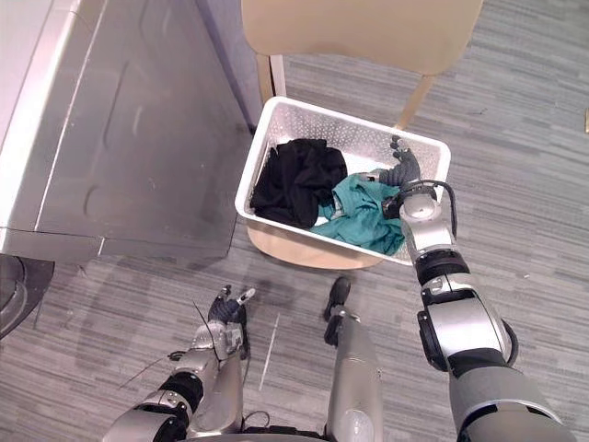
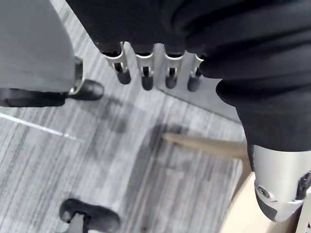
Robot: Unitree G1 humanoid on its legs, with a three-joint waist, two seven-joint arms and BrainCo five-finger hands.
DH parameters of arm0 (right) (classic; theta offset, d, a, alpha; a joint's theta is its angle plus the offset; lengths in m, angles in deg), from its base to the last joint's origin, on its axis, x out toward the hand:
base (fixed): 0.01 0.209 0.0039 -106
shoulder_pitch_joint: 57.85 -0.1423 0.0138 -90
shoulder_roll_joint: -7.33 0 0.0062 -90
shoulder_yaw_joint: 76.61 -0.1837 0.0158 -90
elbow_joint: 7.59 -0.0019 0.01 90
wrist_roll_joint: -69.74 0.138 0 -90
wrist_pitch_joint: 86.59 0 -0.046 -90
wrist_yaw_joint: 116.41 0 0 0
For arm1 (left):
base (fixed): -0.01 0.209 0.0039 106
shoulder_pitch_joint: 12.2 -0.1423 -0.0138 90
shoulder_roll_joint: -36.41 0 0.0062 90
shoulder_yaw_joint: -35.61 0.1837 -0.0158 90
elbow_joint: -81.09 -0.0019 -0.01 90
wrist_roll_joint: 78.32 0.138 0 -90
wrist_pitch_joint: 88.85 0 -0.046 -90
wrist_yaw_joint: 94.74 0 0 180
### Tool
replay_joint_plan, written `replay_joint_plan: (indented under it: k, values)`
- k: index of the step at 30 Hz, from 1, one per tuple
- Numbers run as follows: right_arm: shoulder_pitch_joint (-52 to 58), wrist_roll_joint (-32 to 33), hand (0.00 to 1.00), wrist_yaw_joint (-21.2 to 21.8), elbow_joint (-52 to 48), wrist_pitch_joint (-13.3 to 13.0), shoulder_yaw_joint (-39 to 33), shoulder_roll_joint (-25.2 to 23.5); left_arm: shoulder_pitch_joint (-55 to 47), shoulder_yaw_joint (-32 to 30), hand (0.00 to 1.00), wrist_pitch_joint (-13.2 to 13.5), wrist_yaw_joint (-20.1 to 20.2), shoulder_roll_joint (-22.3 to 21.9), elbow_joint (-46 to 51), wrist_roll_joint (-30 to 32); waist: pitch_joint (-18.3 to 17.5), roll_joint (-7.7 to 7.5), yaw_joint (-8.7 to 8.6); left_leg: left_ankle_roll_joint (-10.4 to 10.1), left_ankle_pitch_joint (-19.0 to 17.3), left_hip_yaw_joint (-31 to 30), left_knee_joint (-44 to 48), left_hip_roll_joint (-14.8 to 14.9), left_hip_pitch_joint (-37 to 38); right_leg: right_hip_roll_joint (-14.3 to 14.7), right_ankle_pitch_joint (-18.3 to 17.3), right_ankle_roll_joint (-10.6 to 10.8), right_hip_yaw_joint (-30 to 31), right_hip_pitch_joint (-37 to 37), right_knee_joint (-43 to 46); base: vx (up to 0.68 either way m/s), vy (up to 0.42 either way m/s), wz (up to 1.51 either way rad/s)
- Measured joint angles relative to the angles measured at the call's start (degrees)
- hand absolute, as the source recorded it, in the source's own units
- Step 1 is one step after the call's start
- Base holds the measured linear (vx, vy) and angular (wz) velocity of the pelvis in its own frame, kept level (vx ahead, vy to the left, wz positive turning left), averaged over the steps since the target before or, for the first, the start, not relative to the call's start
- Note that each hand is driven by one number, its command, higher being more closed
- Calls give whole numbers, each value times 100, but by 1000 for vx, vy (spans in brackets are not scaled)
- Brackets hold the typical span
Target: Pick up the laundry basket with both hands and put the clothes into the washing machine.
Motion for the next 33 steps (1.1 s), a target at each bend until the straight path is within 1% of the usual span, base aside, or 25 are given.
replay_joint_plan:
  k: [4, 6, 10, 11, 13, 16, 19, 22, 24, 25, 29, 33]
  values:
    - [-16, -137, 0, 7, 225, 16, 217, 77, 83, -29, 0, -2, -12, 5, 95, 0, 5, 0, 11, 25, -85, -26, 255, 43, -359, -5, -16, -21, -28, -275, 138, -37, 11, 1]
    - [-16, -164, 0, 8, 259, 14, 219, 88, 85, -175, 0, -10, -16, 5, 95, 0, 46, -10, 16, 31, -107, -33, 347, 49, -471, -13, -20, -25, -23, -373, 201, -40, 14, 1]
    - [-1, -172, 0, 25, 399, 14, 218, 205, 177, -312, 0, -58, -20, 22, 94, -1, 138, -9, 107, 22, -126, -47, 490, 70, -729, -18, -45, -42, -25, -600, 309, -45, 7, 0]
    - [5, -174, 0, 37, 399, 7, 218, 211, 208, -415, 0, -62, -21, 23, 96, -2, 138, -9, 106, 21, -126, -66, 525, 74, -814, -18, -43, -47, -27, -676, 338, -42, 7, 2]
    - [13, -189, 0, 128, 398, -6, 220, 262, 260, -417, 0, -63, -21, 54, 100, -3, 138, -9, 111, 21, -127, -99, 576, 74, -950, -28, -43, -52, -27, -779, 390, -29, 15, 4]
    - [24, -393, 0, 169, 388, -53, 257, 419, 313, -454, 0, -57, -25, 76, 212, -4, 139, -12, 112, 22, -127, -161, 672, 73, -1203, -43, -35, -65, -62, -955, 412, -31, 27, 5]
    - [25, -460, 0, 132, 344, -156, 255, 517, 315, -456, 0, -59, -38, 81, 369, -18, 146, -24, 116, 22, -126, -240, 730, 62, -1425, -62, -29, -72, -116, -1089, 410, -29, 43, 9]
    - [-4, -646, 0, 52, 328, -210, 211, 695, 316, -454, 0, -54, -134, 91, 661, -101, 171, -66, 115, 26, -123, -349, 774, -6, -1690, -110, -25, -76, -220, -1255, 408, -30, 48, 13]
    - [-32, -734, 0, -39, 333, -210, 213, 801, 315, -454, 0, -54, -149, 89, 784, -112, 186, -56, 123, 23, -119, -442, 794, -18, -1812, -126, -20, -84, -299, -1291, 413, -4, 49, 17]
    - [-36, -797, 100, -110, 365, -205, 215, 848, 314, -454, 0, -51, -161, 89, 828, -114, 201, -59, 131, 20, -117, -504, 827, -24, -1894, -145, -17, -88, -358, -1312, 429, 19, 52, 17]
    - [-257, -873, 100, -361, 398, -206, 214, 997, 319, -464, 0, -46, -244, 88, 1074, -122, 222, -68, 141, 21, -117, -598, 993, -102, -2249, -256, -20, -95, -394, -1606, 595, 24, 57, 11]
    - [-357, -898, 100, -393, 524, -204, 220, 1004, 319, -673, 0, -58, -255, 87, 1086, -230, 287, -59, 216, 24, -120, -667, 1126, -99, -2371, -277, -34, -108, -432, -1666, 669, 18, 28, 3]
